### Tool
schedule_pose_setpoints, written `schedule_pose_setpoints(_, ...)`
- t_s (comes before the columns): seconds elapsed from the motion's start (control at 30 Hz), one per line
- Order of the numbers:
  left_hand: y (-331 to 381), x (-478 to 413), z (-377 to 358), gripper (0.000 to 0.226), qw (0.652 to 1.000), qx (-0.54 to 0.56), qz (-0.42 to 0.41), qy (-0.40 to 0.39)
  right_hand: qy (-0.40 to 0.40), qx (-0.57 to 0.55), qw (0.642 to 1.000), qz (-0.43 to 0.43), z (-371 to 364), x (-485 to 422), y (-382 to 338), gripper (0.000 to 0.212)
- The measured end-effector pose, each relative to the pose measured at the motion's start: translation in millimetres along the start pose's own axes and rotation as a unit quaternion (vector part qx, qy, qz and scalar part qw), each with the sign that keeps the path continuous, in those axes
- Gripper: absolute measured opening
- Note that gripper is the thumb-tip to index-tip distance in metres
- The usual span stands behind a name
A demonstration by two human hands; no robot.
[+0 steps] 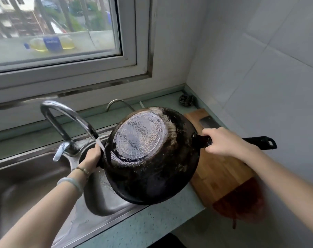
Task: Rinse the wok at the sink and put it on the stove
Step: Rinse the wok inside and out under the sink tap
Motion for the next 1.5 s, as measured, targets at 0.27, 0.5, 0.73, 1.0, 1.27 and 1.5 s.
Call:
schedule_pose_setpoints(0.27, 20, 60, 60, 0.072, 0.989, -0.065, -0.030, 0.131, -0.040, -0.056, 0.995, 0.071, -63, -72, -30, 0.023)
schedule_pose_setpoints(0.5, -11, 118, 120, 0.079, 0.978, -0.045, 0.002, 0.203, -0.058, -0.023, 0.981, 0.181, -79, -123, -97, 0.035)
schedule_pose_setpoints(0.73, -72, 144, 199, 0.096, 0.956, 0.018, 0.037, 0.292, -0.062, -0.010, 0.963, 0.263, -86, -157, -170, 0.032)
schedule_pose_setpoints(1.0, -24, 221, 211, 0.070, 0.927, -0.007, 0.015, 0.374, -0.044, 0.017, 0.935, 0.352, -92, -176, -236, 0.038)
schedule_pose_setpoints(1.27, -9, 249, 247, 0.084, 0.901, -0.045, 0.020, 0.431, -0.034, 0.026, 0.917, 0.396, -95, -184, -285, 0.052)
schedule_pose_setpoints(1.5, 17, 259, 254, 0.076, 0.892, -0.071, 0.005, 0.447, -0.040, -0.035, 0.913, 0.404, -100, -189, -308, 0.027)
Point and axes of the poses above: each hand's wrist, its own x-axis away from the middle knuckle, its own z-axis out of the back of the hand, y = z × x, the point moved 6 cm from there along -x, towards the middle knuckle, and after that the axes turned 15 degrees about x, right-handed, at the moved point
